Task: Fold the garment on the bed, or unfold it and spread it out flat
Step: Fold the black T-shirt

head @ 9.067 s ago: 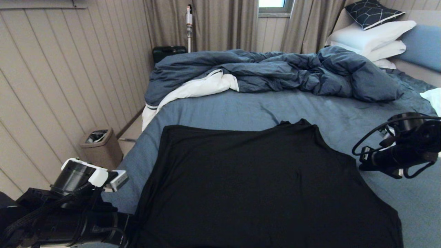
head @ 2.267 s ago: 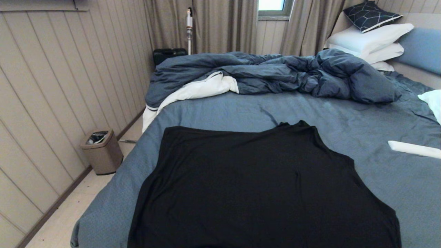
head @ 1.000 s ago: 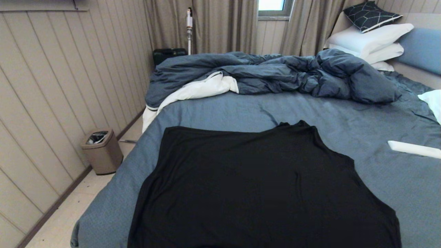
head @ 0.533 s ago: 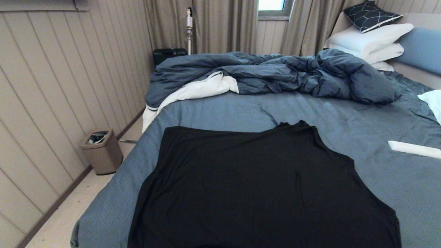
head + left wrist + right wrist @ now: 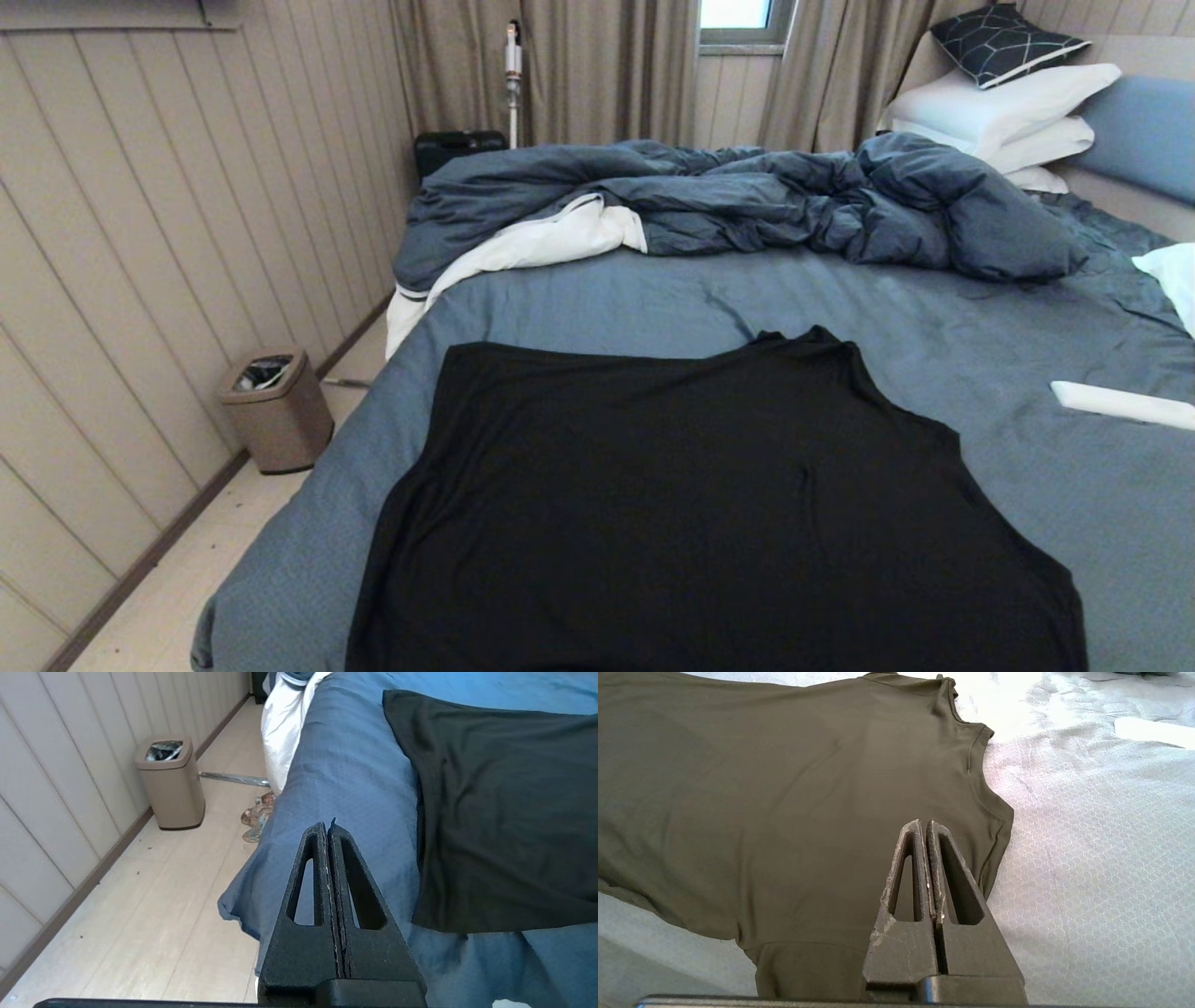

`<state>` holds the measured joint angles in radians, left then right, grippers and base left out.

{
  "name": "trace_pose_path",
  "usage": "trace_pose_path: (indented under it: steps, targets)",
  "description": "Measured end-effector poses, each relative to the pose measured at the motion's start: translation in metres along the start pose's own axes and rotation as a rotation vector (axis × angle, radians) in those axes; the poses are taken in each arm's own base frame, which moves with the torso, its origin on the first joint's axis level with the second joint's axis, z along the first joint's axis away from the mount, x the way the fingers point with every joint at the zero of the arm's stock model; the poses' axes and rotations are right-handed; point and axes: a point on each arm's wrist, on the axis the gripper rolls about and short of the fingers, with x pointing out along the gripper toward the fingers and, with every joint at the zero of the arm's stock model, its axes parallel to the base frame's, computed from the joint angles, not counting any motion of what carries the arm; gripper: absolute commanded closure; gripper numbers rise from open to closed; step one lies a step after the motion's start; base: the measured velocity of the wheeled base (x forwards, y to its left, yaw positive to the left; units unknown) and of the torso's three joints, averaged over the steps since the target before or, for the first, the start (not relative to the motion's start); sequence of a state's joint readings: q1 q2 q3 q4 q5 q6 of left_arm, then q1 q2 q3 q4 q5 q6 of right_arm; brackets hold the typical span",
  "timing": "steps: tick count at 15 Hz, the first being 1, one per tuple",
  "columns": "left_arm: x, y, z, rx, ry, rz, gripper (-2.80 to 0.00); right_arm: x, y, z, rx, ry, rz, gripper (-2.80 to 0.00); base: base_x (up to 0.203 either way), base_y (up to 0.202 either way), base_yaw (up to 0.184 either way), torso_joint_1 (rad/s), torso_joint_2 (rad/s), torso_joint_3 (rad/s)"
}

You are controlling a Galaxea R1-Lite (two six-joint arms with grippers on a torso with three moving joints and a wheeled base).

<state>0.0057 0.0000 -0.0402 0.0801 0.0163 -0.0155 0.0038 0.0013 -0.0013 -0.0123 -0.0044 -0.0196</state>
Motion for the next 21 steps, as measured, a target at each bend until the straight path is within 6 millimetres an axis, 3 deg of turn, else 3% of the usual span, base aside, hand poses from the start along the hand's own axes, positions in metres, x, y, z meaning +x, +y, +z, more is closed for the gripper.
trace_pose_path:
  steps: [3,7,10,13,15,17,21]
  targets:
    - [-0.005,0.000,0.017,0.015,-0.010,0.010,0.00,-0.005,0.000,0.011,-0.006,0.075,0.002,0.00,0.000,0.000,0.000,0.000,0.00,0.000]
    - [-0.001,-0.001,0.079,0.014,0.012,-0.001,0.00,-0.001,-0.001,0.070,-0.001,0.119,0.024,0.00,0.000,0.000,0.000,0.000,0.00,0.000]
    - [0.029,-0.003,0.130,-0.013,0.097,-0.037,0.00,0.028,-0.001,0.120,0.033,0.188,0.058,0.00,0.000,0.000,0.000,0.000,0.00,0.000]
    - [0.088,-0.006,0.159,-0.061,0.297,-0.093,0.00,0.085,-0.002,0.157,0.118,0.325,0.037,0.00,0.000,0.000,0.000,0.000,0.00,0.000]
    - [0.126,-0.009,0.158,-0.111,0.476,-0.150,0.00,0.129,-0.009,0.159,0.181,0.448,-0.040,0.00,0.000,0.000,0.000,0.000,0.00,0.000]
    - [0.157,-0.012,0.145,-0.173,0.679,-0.236,0.00,0.161,-0.027,0.148,0.252,0.574,-0.119,0.00,0.000,0.000,0.000,0.000,0.00,0.000]
    - [0.203,-0.029,0.108,-0.290,1.011,-0.413,0.00,0.185,-0.063,0.125,0.400,0.817,-0.130,0.00,0.000,0.000,0.000,0.000,0.00,0.000]
